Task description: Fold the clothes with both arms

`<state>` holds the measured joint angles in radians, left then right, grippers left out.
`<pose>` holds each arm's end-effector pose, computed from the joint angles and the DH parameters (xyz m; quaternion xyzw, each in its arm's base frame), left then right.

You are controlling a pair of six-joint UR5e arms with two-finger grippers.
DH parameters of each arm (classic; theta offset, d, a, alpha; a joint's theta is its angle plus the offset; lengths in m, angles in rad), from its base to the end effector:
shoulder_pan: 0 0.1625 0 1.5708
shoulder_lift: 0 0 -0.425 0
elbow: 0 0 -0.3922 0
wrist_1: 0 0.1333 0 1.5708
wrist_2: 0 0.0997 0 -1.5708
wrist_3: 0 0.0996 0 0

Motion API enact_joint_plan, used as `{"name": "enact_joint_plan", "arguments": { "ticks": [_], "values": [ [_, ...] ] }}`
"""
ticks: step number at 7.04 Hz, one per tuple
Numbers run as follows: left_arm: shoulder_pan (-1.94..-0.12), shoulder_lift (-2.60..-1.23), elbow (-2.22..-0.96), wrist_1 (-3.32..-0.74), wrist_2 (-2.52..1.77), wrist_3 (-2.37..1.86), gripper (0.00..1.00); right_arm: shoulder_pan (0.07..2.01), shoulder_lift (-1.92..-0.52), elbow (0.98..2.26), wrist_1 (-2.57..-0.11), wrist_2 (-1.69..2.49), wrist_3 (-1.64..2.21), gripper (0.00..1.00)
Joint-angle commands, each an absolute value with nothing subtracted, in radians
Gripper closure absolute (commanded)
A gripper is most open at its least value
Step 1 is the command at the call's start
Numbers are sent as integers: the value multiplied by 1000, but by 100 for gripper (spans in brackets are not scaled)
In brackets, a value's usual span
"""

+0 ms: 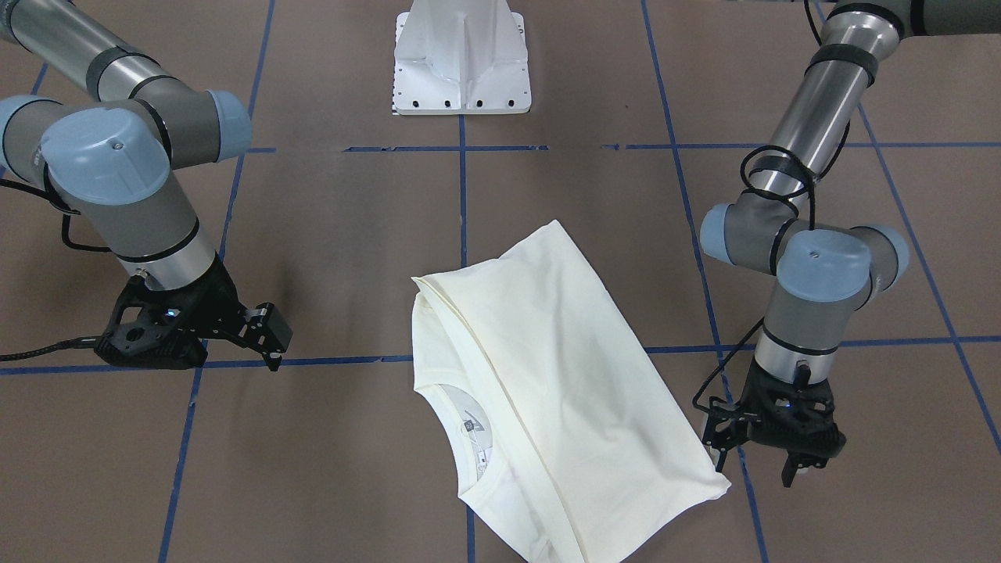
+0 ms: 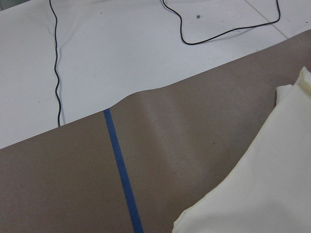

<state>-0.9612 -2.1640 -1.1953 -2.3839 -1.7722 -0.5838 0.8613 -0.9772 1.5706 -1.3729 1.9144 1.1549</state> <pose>0.3396 -0.6843 0.3948 0.3565 0.3479 0.0607 0.8650 -0.3801 -0.5958 0.2905 0.0997 -0.3989 0.1365 0.9013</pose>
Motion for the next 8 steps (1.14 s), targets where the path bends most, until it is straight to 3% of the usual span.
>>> {"name": "enact_joint_plan", "arguments": {
  "ticks": [1, 3, 6, 8],
  "values": [
    [-965, -2111, -1285, -2381, -1820, -587, 0, 816, -915, 1525, -1373, 1904, 1285, 7],
    [-963, -2111, -1292, -2384, -1827, -594, 0, 743, -855, 1464, -1374, 1826, 1431, 25],
    [-960, -2105, -1293, -2390, -1828, -601, 0, 645, -807, 1445, -1378, 1748, 1512, 25],
    [-959, -2097, -1292, -2391, -1827, -601, 0, 583, -804, 1427, -1379, 1692, 1525, 37]
  ]
}}
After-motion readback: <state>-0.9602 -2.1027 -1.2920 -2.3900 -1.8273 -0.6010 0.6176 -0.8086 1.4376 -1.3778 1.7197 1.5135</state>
